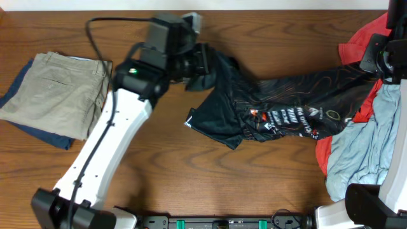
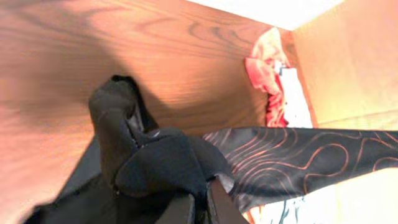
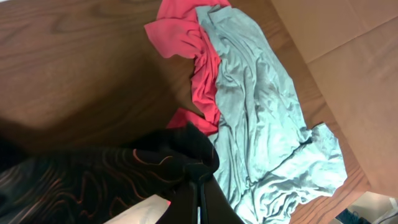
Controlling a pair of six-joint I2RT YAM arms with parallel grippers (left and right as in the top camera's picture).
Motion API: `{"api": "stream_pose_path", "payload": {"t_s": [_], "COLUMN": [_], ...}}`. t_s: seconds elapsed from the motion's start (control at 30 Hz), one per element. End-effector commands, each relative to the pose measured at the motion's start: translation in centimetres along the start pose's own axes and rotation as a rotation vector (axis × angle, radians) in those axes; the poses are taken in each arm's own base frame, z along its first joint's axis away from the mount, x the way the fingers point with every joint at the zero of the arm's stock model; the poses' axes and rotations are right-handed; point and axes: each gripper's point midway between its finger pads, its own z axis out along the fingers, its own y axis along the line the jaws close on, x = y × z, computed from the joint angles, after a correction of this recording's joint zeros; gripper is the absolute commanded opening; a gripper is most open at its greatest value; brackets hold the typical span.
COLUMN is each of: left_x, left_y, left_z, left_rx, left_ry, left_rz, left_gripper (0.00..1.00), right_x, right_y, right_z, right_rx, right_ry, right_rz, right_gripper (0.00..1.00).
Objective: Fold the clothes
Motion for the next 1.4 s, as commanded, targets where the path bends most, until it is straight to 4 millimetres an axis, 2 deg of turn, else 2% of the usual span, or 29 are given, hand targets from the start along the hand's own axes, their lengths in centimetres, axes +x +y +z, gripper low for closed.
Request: {"api": "stream_pose_path", "payload": {"t_s": [0.0, 0.13, 0.23, 0.33, 0.43, 0.57, 0.67, 0.8, 0.9, 1.0, 1.1, 1.2, 1.37], "left_x": [-0.8, -1.2, -1.9, -2.9, -4.2, -5.5, -5.9, -5.2, -3.9, -2.9, -2.6, -3.2, -5.9], "left_y": [0.4, 1.1, 1.0, 0.9, 0.6, -0.8, -3.2, -6.8, -9.3, -10.8, -10.9, -9.8, -6.2], "left_z": [-2.2, -4.8, -7.9, -12.2, -17.3, -23.8, -28.8, -34.3, -37.5, -39.3, -39.6, -38.2, -33.5], "left_rx": [-0.008, -0.029, -0.043, -0.072, -0.096, -0.118, -0.115, -0.091, -0.063, -0.047, -0.045, -0.064, -0.111], "left_ry": [-0.026, -0.057, -0.111, -0.193, -0.303, -0.459, -0.588, -0.733, -0.812, -0.859, -0.864, -0.814, -0.682], "left_rz": [0.023, 0.015, 0.070, 0.107, 0.111, 0.127, 0.172, 0.246, 0.300, 0.333, 0.336, 0.302, 0.215], "left_gripper": [0.06, 0.06, 0.06, 0.06, 0.06, 0.06, 0.06, 0.06, 0.06, 0.06, 0.06, 0.06, 0.06], "right_x": [0.0, 0.2, -0.2, -1.3, -2.6, -3.5, -3.5, -3.1, -2.4, -2.0, -2.0, -2.7, -4.5], "right_y": [-0.6, 0.5, 1.7, 2.2, 1.8, -0.1, -1.9, -5.3, -7.2, -7.8, -7.7, -6.7, -2.6], "right_z": [0.1, -0.2, -1.2, -3.2, -6.8, -11.9, -15.7, -20.3, -23.2, -24.6, -24.2, -22.6, -17.0], "right_rx": [0.015, -0.058, -0.162, -0.260, -0.361, -0.405, -0.416, -0.380, -0.375, -0.383, -0.380, -0.378, -0.412], "right_ry": [0.001, 0.012, -0.016, -0.086, -0.205, -0.372, -0.497, -0.665, -0.765, -0.807, -0.793, -0.744, -0.569], "right_rz": [0.028, 0.032, 0.025, 0.038, 0.050, 0.079, 0.109, 0.175, 0.213, 0.226, 0.221, 0.203, 0.124], "right_gripper": [0.01, 0.01, 0.01, 0.01, 0.01, 0.01, 0.01, 0.01, 0.01, 0.01, 0.01, 0.01, 0.01]}}
